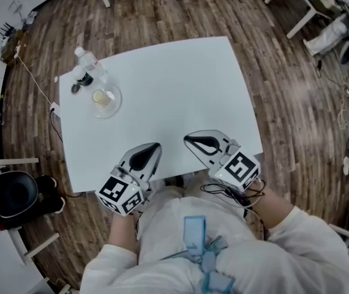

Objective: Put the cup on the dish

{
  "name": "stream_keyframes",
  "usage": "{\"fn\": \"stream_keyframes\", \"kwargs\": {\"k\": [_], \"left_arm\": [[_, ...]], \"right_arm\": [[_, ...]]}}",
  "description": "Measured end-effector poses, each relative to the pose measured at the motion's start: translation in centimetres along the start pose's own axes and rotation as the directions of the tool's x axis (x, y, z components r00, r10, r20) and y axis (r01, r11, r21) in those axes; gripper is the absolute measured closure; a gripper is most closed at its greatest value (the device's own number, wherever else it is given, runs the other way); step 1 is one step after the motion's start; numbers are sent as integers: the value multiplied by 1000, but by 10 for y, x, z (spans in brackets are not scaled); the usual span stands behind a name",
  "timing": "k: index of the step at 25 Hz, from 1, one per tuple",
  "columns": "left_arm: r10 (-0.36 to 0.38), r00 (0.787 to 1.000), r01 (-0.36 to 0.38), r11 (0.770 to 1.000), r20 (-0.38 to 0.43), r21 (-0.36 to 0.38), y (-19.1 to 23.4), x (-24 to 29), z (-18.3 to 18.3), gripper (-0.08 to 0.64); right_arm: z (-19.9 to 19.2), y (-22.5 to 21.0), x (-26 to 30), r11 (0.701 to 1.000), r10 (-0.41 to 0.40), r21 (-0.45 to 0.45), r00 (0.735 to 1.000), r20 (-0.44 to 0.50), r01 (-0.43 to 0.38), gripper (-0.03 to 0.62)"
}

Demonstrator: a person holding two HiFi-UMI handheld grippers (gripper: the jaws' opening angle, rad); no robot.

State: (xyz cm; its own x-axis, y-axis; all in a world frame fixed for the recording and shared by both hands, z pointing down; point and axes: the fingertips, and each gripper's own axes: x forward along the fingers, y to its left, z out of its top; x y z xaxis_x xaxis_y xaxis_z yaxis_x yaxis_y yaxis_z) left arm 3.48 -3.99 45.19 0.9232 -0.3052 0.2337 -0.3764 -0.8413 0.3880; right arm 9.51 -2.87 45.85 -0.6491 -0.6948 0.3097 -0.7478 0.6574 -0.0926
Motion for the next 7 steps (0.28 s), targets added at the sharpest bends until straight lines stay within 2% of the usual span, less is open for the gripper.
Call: {"fn": "stream_keyframes", "kwargs": {"k": [7], "left_arm": [[11, 1000, -11, 1000, -3, -3, 4, -5, -4, 558]], "right_arm": [[-4, 2, 5, 1000, 11, 4, 1000, -4, -11, 563]]}}
